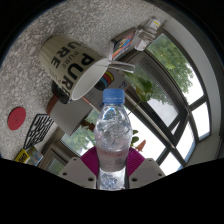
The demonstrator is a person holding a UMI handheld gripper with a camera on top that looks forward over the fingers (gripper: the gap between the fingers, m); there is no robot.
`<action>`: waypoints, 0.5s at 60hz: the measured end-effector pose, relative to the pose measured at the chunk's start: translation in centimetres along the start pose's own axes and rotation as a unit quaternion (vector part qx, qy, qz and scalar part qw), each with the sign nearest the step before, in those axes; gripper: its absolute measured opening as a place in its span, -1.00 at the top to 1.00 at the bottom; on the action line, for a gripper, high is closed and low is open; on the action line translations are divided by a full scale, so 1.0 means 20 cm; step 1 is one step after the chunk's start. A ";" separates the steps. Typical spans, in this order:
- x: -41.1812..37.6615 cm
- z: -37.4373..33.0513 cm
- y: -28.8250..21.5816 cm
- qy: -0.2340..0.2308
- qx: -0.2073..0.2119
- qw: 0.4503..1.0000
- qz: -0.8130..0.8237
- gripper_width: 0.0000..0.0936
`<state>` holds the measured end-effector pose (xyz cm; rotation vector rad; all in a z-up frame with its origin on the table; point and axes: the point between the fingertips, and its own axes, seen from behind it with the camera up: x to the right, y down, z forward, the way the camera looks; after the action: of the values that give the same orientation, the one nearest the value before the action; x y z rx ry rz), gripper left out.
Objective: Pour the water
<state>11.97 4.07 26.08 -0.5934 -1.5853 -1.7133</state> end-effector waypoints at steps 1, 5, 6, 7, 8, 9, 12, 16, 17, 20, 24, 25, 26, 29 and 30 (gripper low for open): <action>0.02 0.00 0.01 0.002 0.000 1.000 0.009 0.32; 0.11 -0.01 0.09 0.018 -0.014 0.998 0.064 0.32; 0.13 -0.01 0.12 0.022 -0.018 0.996 0.085 0.32; 0.17 -0.02 0.15 0.027 -0.023 0.994 0.104 0.32; 0.19 -0.03 0.19 0.031 -0.027 0.990 0.134 0.32; 0.23 -0.04 0.23 0.036 -0.032 0.985 0.163 0.32; 0.34 -0.05 0.34 0.048 -0.043 0.965 0.255 0.32; 0.46 -0.10 0.46 0.060 -0.051 0.911 0.405 0.32; 0.47 -0.10 0.50 0.062 -0.056 0.894 0.440 0.32; 0.46 -0.14 0.61 0.065 -0.065 0.833 0.546 0.32; 0.44 -0.18 0.68 0.066 -0.066 0.739 0.667 0.32; 0.41 -0.18 0.69 0.064 -0.067 0.716 0.692 0.32; 0.39 -0.19 0.69 0.062 -0.068 0.692 0.716 0.32; 0.30 -0.19 0.70 0.054 -0.067 0.626 0.775 0.32; 0.26 -0.19 0.70 0.050 -0.066 0.603 0.793 0.32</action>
<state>19.71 -0.59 38.54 -1.3429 -0.2750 -0.3675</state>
